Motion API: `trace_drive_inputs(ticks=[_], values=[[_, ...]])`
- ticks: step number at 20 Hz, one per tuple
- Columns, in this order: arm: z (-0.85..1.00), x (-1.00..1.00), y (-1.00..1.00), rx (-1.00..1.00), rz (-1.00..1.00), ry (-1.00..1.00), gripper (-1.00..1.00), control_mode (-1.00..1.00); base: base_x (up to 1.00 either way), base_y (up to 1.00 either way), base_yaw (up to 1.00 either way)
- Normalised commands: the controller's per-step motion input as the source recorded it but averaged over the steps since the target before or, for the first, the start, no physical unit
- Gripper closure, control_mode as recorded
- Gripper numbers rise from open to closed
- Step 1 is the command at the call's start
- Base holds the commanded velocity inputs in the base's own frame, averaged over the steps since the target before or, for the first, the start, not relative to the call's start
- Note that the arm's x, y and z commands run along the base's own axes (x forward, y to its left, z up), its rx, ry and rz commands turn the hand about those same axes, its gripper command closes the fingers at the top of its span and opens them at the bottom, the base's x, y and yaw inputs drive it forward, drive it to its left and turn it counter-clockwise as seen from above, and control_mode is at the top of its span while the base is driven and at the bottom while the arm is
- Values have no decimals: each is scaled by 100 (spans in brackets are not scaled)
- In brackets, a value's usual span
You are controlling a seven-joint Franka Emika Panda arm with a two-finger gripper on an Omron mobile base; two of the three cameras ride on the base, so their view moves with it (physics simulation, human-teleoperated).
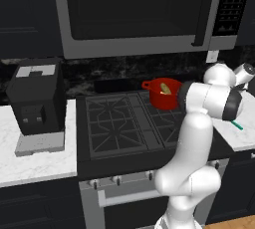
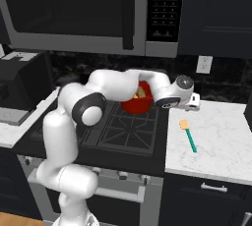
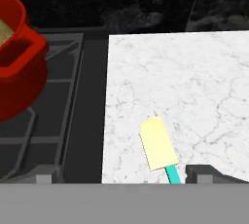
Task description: Put the lemon wedge and potato in the pot. Retrieve the spatula and lightly stir the vegetables in the pot.
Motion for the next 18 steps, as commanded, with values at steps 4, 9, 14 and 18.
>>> trace_drive_inputs(ticks=[4,9,14,18], values=[[-35,0,-30,0,0,19,-100,-100,0,0,0],[-35,-4,-30,0,0,21,-100,-100,0,0,0],[-34,-31,-18,0,0,5,-100,-100,0,0,0],[-54,-39,0,-1,0,-3,-100,-100,0,0,0]])
